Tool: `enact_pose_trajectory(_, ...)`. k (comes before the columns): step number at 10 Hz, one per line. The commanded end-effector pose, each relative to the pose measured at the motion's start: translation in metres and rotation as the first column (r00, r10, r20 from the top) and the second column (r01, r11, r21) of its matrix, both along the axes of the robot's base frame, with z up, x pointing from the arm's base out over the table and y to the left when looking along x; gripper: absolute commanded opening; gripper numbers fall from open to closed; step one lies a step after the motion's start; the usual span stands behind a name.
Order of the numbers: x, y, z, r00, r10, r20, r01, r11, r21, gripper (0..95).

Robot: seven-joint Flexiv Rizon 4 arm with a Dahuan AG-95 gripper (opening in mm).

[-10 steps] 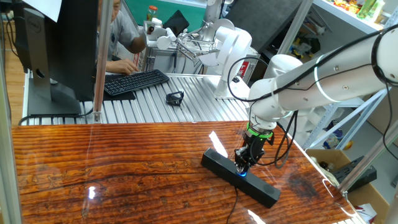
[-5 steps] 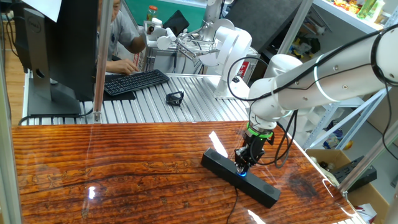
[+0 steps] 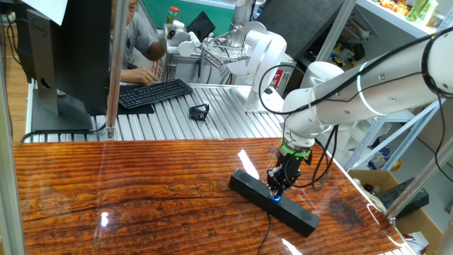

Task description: Turn the knob to decrease the volume of the speaker

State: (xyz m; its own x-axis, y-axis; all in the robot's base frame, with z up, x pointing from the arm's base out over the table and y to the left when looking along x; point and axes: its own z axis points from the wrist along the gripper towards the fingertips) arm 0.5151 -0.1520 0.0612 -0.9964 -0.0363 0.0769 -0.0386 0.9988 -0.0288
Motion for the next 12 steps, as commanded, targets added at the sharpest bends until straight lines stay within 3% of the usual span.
enact_pose_trajectory(1,0.000,0.000,-0.001,1.000,0.002,0.000,-0.002,1.000,0.002,38.0)
enact_pose_trajectory(3,0.000,0.000,-0.001,1.000,0.002,0.002,-0.002,1.000,0.001,38.0)
enact_pose_trajectory(4,0.000,0.000,-0.001,1.000,0.003,0.003,-0.003,1.000,0.001,57.0)
enact_pose_trajectory(9,-0.001,0.005,0.003,1.000,-0.015,0.002,0.015,1.000,-0.001,57.0)
enact_pose_trajectory(12,0.000,0.008,0.011,1.000,-0.008,-0.021,0.008,1.000,-0.014,57.0)
